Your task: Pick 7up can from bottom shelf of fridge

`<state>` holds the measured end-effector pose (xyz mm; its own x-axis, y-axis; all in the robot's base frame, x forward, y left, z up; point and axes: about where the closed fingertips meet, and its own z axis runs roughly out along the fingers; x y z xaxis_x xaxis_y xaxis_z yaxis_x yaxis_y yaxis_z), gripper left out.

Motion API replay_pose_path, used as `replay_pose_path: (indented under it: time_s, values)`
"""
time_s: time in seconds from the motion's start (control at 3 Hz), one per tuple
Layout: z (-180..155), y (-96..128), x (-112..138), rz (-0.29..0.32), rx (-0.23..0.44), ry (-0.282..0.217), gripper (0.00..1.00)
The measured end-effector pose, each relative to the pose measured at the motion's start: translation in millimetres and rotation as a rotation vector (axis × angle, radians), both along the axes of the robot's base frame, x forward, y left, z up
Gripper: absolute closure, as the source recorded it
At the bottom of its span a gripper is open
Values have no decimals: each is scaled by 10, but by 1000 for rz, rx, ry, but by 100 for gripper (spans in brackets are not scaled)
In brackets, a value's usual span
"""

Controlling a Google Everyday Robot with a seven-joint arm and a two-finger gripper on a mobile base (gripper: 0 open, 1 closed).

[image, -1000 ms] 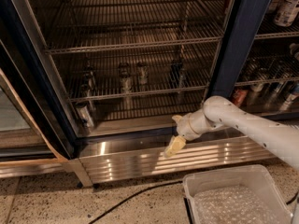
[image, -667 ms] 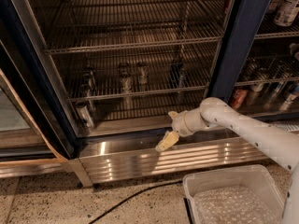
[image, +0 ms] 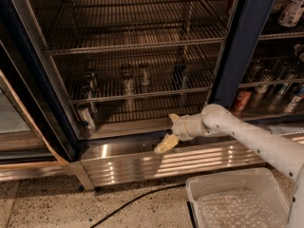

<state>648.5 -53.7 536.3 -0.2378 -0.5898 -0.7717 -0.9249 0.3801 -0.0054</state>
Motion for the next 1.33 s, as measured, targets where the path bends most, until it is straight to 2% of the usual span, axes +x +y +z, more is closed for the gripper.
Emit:
replay_pose_path:
  time_s: [0.33,0.67,1.0,1.33]
  values:
    - [88,237,301,-62,95,-136,0]
    - [206,393,551,-114,165,-244,0]
    - [303,571,745,-138,265,-295,0]
    - [301,573,746,-138,265,-295,0]
